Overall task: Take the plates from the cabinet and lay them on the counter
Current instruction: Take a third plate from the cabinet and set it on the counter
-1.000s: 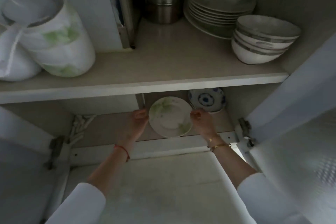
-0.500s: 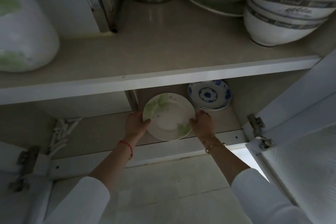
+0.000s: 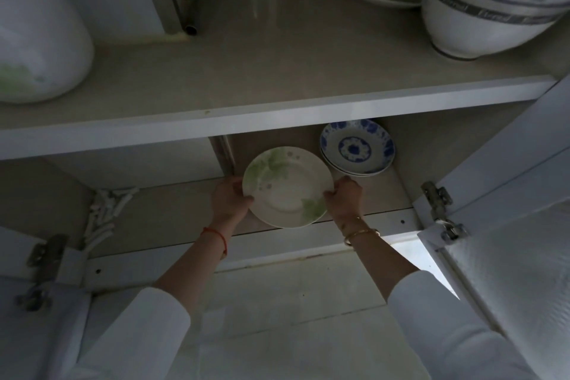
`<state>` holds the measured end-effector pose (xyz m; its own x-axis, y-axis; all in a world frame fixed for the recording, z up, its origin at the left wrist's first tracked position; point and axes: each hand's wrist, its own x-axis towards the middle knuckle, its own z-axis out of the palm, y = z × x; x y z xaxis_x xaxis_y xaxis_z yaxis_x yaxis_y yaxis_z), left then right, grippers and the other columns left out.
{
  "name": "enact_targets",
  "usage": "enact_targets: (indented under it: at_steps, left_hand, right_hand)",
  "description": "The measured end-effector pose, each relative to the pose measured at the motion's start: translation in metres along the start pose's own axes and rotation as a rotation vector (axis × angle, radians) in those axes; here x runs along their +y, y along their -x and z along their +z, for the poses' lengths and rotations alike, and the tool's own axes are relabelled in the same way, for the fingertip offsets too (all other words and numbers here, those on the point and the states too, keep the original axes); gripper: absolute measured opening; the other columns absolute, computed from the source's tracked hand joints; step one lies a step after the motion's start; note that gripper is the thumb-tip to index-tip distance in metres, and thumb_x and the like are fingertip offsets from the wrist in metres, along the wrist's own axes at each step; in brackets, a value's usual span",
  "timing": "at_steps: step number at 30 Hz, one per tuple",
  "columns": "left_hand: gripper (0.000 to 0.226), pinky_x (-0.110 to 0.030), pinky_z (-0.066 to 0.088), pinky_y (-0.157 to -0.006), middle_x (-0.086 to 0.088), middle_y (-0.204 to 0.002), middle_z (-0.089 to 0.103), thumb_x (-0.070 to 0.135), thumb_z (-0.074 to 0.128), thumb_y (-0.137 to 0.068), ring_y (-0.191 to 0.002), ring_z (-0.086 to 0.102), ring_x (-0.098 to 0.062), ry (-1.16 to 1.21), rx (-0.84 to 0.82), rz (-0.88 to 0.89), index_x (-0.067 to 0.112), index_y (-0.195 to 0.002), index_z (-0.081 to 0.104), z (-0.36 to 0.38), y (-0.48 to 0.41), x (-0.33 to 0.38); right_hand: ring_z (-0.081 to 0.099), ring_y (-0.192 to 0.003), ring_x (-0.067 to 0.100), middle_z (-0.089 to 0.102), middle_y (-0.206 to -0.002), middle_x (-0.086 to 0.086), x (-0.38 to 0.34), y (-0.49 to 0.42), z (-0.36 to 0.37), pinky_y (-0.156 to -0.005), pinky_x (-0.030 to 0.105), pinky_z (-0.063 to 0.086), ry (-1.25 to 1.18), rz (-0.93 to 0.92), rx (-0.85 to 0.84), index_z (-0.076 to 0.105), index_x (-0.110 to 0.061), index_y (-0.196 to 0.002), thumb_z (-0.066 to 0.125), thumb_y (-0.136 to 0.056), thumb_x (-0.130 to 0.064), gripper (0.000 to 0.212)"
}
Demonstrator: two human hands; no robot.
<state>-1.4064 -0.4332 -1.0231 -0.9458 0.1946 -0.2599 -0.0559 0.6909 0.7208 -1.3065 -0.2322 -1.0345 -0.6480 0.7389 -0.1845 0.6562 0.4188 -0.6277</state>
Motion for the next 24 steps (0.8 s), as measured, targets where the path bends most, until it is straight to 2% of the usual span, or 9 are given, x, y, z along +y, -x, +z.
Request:
enact_targets:
  at_steps: [4,7,11,14,16,18,20,22,24]
  left_hand:
    - [0.035,-0.015,0.04,-0.06,-0.002,-0.086,0.069,-0.009,0.07,-0.07,-0.087,0.064,-0.019,0.115,0.057,-0.006,0.014,-0.096,0.073,-0.003,0.009,0.003]
    - [0.04,-0.022,0.049,-0.075,-0.007,-0.099,0.074,-0.006,0.072,-0.07,-0.092,0.066,-0.02,0.131,0.008,-0.039,0.007,-0.108,0.072,-0.014,0.018,0.004]
    - [0.038,-0.03,0.056,-0.08,-0.012,-0.103,0.075,-0.005,0.071,-0.069,-0.096,0.069,-0.025,0.113,-0.053,-0.05,0.006,-0.106,0.072,-0.042,0.054,0.027]
    - [0.03,-0.034,0.058,-0.076,-0.014,-0.094,0.074,-0.012,0.067,-0.068,-0.095,0.071,-0.033,0.152,-0.13,-0.045,0.009,-0.088,0.073,-0.074,0.1,0.06]
    - [0.038,-0.04,0.06,-0.076,-0.008,-0.083,0.069,-0.013,0.069,-0.069,-0.089,0.07,-0.031,0.129,-0.138,-0.082,0.024,-0.072,0.065,-0.1,0.131,0.087]
    - [0.045,-0.043,0.061,-0.075,-0.007,-0.078,0.067,-0.013,0.071,-0.067,-0.083,0.07,-0.029,0.123,-0.155,-0.114,0.03,-0.066,0.058,-0.127,0.165,0.113]
    - [0.038,-0.033,0.058,-0.067,-0.004,-0.079,0.069,-0.01,0.072,-0.065,-0.079,0.07,-0.025,0.108,-0.178,-0.12,0.026,-0.073,0.063,-0.152,0.2,0.133]
    - [0.038,-0.035,0.058,-0.069,-0.003,-0.087,0.067,-0.007,0.073,-0.067,-0.077,0.068,-0.022,0.155,-0.196,-0.185,0.022,-0.088,0.059,-0.179,0.235,0.154]
    - [0.041,-0.034,0.057,-0.071,0.002,-0.088,0.066,-0.005,0.074,-0.068,-0.075,0.065,-0.015,0.17,-0.201,-0.221,0.023,-0.091,0.055,-0.203,0.268,0.17]
  right_hand:
    - [0.065,-0.1,0.033,0.07,-0.107,0.023,-0.001,0.006,-0.008,-0.067,0.017,0.031,-0.127,0.019,0.028,0.062,0.007,-0.105,0.064,-0.082,0.0,0.024]
    - [0.057,-0.083,0.025,0.068,-0.097,0.019,-0.004,0.019,-0.025,-0.062,0.016,0.03,-0.226,0.036,0.048,0.059,0.006,-0.102,0.061,-0.082,0.001,0.021]
    - [0.05,-0.077,0.021,0.056,-0.079,0.005,-0.017,0.055,-0.066,-0.065,0.025,0.037,-0.277,0.039,0.044,0.055,0.003,-0.098,0.054,-0.085,0.003,0.013]
    - [0.051,-0.076,0.02,0.056,-0.081,0.004,-0.029,0.093,-0.108,-0.056,0.021,0.031,-0.271,0.074,0.019,0.054,0.001,-0.099,0.052,-0.086,0.002,0.013]
    - [0.053,-0.079,0.021,0.06,-0.086,0.007,-0.039,0.121,-0.142,-0.065,0.022,0.037,-0.258,0.127,-0.001,0.056,0.0,-0.1,0.053,-0.087,-0.001,0.013]
    - [0.054,-0.082,0.02,0.06,-0.087,0.004,-0.052,0.151,-0.179,-0.071,0.023,0.036,-0.257,0.182,-0.015,0.058,-0.002,-0.102,0.054,-0.088,-0.004,0.014]
    - [0.053,-0.081,0.02,0.057,-0.081,-0.004,-0.065,0.183,-0.213,-0.072,0.025,0.035,-0.263,0.223,-0.019,0.053,-0.01,-0.096,0.053,-0.089,-0.005,0.008]
    - [0.052,-0.076,0.019,0.052,-0.075,-0.009,-0.081,0.214,-0.248,-0.068,0.023,0.036,-0.27,0.247,-0.019,0.049,-0.013,-0.091,0.053,-0.088,-0.004,0.01]
    - [0.049,-0.069,0.013,0.05,-0.072,-0.01,-0.096,0.245,-0.281,-0.054,0.009,0.034,-0.266,0.272,-0.017,0.048,-0.013,-0.09,0.052,-0.089,-0.003,0.01]
